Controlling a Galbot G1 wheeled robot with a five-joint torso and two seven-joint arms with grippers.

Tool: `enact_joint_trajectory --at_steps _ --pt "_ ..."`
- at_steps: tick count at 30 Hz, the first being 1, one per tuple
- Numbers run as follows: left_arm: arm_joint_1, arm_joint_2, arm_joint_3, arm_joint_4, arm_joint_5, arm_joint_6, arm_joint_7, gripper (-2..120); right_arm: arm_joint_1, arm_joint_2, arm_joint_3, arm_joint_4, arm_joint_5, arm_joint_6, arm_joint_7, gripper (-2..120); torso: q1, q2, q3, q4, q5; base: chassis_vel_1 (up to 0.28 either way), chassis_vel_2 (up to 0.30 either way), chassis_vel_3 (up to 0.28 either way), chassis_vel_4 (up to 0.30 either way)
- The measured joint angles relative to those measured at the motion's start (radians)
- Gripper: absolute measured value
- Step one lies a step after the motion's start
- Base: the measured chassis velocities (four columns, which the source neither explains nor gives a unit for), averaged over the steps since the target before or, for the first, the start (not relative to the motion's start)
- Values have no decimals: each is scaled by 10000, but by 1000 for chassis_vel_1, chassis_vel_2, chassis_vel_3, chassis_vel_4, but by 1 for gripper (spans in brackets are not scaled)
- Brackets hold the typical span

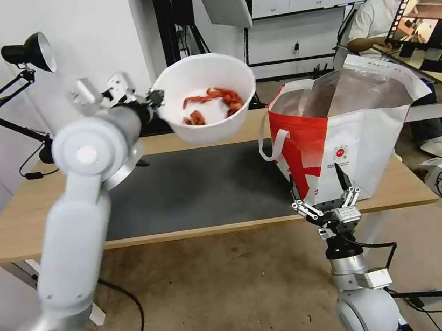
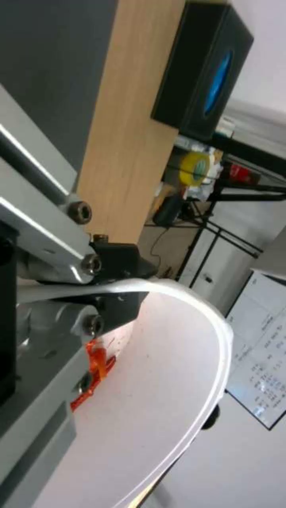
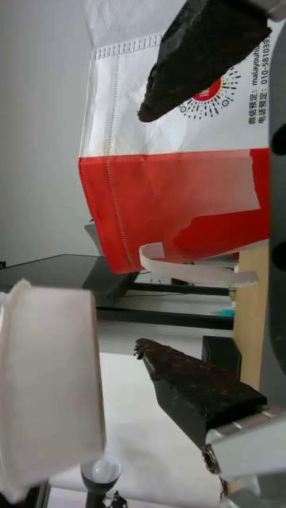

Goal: Pick up the trash from the table and place it into the takeout bag.

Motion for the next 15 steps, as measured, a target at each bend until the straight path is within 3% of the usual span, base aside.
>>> enact_joint_trajectory --at_steps 15 --pt "-953 -1317 1105 1462 855 -245 318 0 -136 85 293 76 11 18 1 100 0 0 -1 0 0 0 0 0 0"
